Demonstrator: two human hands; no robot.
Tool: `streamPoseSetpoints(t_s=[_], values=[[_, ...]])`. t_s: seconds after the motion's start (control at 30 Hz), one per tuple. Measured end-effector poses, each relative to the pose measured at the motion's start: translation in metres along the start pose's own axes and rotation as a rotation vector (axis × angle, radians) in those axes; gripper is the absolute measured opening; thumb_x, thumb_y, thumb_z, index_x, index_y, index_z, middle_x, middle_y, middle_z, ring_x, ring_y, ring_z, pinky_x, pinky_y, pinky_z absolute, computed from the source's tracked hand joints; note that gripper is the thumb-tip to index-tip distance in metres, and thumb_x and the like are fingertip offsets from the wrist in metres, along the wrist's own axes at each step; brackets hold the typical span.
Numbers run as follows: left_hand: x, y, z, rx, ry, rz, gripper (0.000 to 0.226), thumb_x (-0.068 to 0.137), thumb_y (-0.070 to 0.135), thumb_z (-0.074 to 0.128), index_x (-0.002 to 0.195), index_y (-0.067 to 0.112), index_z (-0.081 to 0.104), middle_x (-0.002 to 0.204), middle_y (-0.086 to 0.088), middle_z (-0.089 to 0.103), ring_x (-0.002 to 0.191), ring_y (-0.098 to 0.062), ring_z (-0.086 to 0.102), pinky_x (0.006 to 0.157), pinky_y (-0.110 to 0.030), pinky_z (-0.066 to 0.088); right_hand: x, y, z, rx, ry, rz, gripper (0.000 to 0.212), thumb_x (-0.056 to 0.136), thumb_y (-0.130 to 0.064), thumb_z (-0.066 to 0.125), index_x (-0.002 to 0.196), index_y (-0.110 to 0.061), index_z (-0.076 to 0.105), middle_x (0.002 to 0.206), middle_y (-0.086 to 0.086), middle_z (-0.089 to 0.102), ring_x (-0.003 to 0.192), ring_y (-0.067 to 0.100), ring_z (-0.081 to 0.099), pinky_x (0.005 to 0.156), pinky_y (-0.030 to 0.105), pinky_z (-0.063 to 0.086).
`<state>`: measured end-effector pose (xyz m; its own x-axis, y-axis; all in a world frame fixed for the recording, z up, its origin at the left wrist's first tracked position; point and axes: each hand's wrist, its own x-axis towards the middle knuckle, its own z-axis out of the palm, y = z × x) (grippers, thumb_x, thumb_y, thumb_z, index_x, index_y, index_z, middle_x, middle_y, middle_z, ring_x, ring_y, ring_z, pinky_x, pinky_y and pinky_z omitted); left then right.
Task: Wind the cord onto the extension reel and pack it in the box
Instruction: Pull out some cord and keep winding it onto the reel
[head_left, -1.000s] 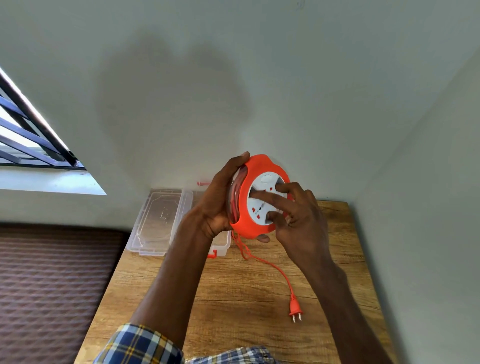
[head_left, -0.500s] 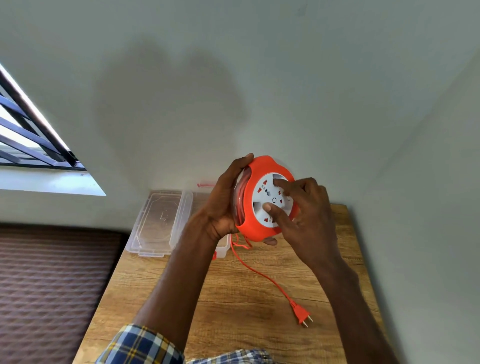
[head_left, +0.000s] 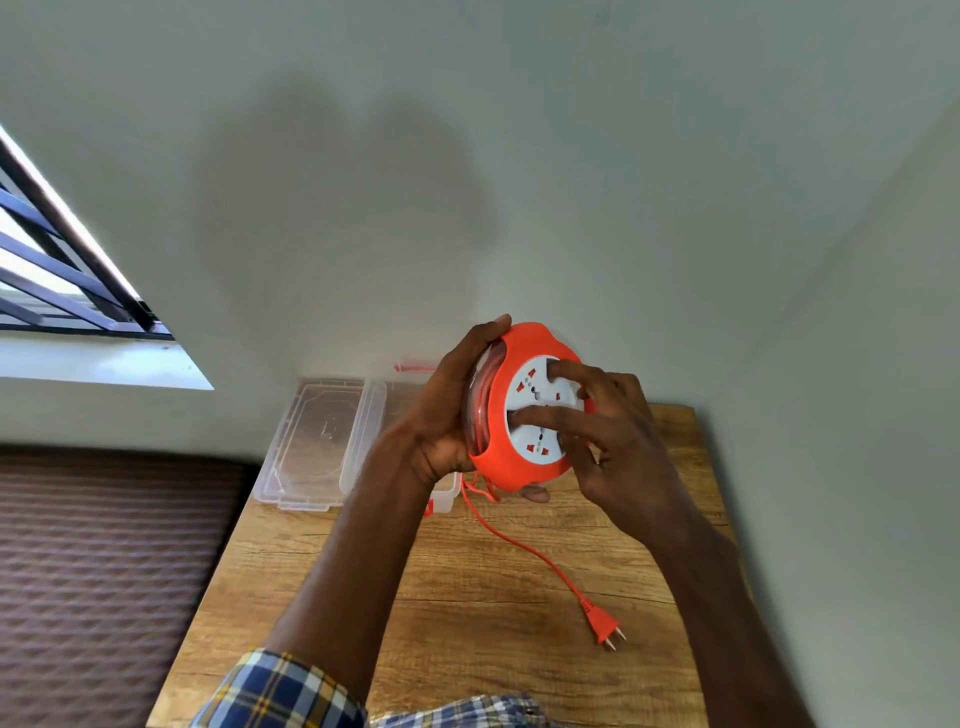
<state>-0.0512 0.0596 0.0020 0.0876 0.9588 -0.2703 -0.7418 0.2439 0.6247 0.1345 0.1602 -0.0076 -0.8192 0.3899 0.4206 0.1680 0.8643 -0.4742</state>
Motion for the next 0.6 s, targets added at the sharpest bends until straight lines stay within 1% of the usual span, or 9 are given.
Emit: streamPoseSetpoints(t_s=[0.07, 0.13, 0.2, 0.3, 0.4, 0.47, 0.6], values=[[0.001, 0.000, -0.001, 0.008, 0.033, -0.003, 0.063, 0.091, 0.070, 0.061, 0.123, 0.018, 0.078, 0.117, -0.012, 0.077, 0.103, -0.032, 0.074, 0.094, -0.052, 0.059, -0.001, 0.000, 0.002, -0.019, -0.003, 0.018, 0.058, 0.088, -0.003, 0.075, 0.127, -0.044, 0.068, 0.152, -0.005, 0.051, 0.130, 0.025, 0.043, 0.094, 0.050, 0.056], [0.001, 0.000, -0.001, 0.012, 0.080, 0.012, 0.062, 0.091, 0.069, 0.060, 0.121, 0.018, 0.079, 0.116, -0.012, 0.077, 0.101, -0.031, 0.074, 0.091, -0.050, 0.061, -0.002, -0.002, 0.005, -0.032, 0.037, 0.041, 0.056, 0.086, -0.004, 0.077, 0.125, -0.043, 0.070, 0.148, -0.005, 0.056, 0.122, 0.023, 0.047, 0.088, 0.050, 0.058], [0.002, 0.000, 0.000, 0.017, 0.128, 0.039, 0.061, 0.093, 0.068, 0.059, 0.122, 0.018, 0.079, 0.117, -0.013, 0.076, 0.101, -0.031, 0.073, 0.093, -0.049, 0.060, -0.002, -0.005, 0.010, -0.029, 0.090, 0.060, 0.053, 0.085, -0.003, 0.079, 0.122, -0.041, 0.073, 0.145, -0.005, 0.060, 0.116, 0.023, 0.049, 0.082, 0.046, 0.060], [0.001, 0.002, 0.004, 0.043, 0.139, 0.053, 0.059, 0.094, 0.066, 0.058, 0.119, 0.018, 0.080, 0.114, -0.012, 0.077, 0.098, -0.030, 0.075, 0.090, -0.046, 0.061, -0.003, -0.005, 0.016, -0.008, 0.160, 0.077, 0.049, 0.085, -0.002, 0.077, 0.119, -0.037, 0.075, 0.141, 0.000, 0.062, 0.113, 0.025, 0.054, 0.076, 0.039, 0.061], [0.001, 0.003, 0.005, 0.049, 0.149, 0.051, 0.058, 0.095, 0.064, 0.057, 0.117, 0.016, 0.080, 0.112, -0.012, 0.077, 0.095, -0.030, 0.075, 0.088, -0.045, 0.061, -0.005, -0.004, 0.022, 0.039, 0.185, 0.117, 0.050, 0.086, -0.002, 0.078, 0.122, -0.037, 0.074, 0.141, -0.001, 0.063, 0.117, 0.023, 0.057, 0.078, 0.040, 0.063], [0.001, 0.003, 0.005, 0.047, 0.149, 0.042, 0.059, 0.098, 0.065, 0.054, 0.117, 0.016, 0.080, 0.111, -0.012, 0.077, 0.096, -0.030, 0.075, 0.089, -0.044, 0.061, -0.005, -0.003, 0.024, 0.084, 0.178, 0.160, 0.051, 0.086, -0.004, 0.080, 0.124, -0.037, 0.073, 0.140, -0.002, 0.062, 0.123, 0.021, 0.057, 0.082, 0.043, 0.064], [0.000, 0.000, 0.004, 0.033, 0.137, 0.024, 0.060, 0.095, 0.066, 0.055, 0.116, 0.016, 0.081, 0.110, -0.012, 0.078, 0.094, -0.029, 0.076, 0.086, -0.043, 0.063, -0.006, -0.002, 0.025, 0.108, 0.154, 0.190, 0.056, 0.082, -0.009, 0.084, 0.128, -0.038, 0.070, 0.139, -0.001, 0.062, 0.128, 0.021, 0.058, 0.086, 0.046, 0.063]])
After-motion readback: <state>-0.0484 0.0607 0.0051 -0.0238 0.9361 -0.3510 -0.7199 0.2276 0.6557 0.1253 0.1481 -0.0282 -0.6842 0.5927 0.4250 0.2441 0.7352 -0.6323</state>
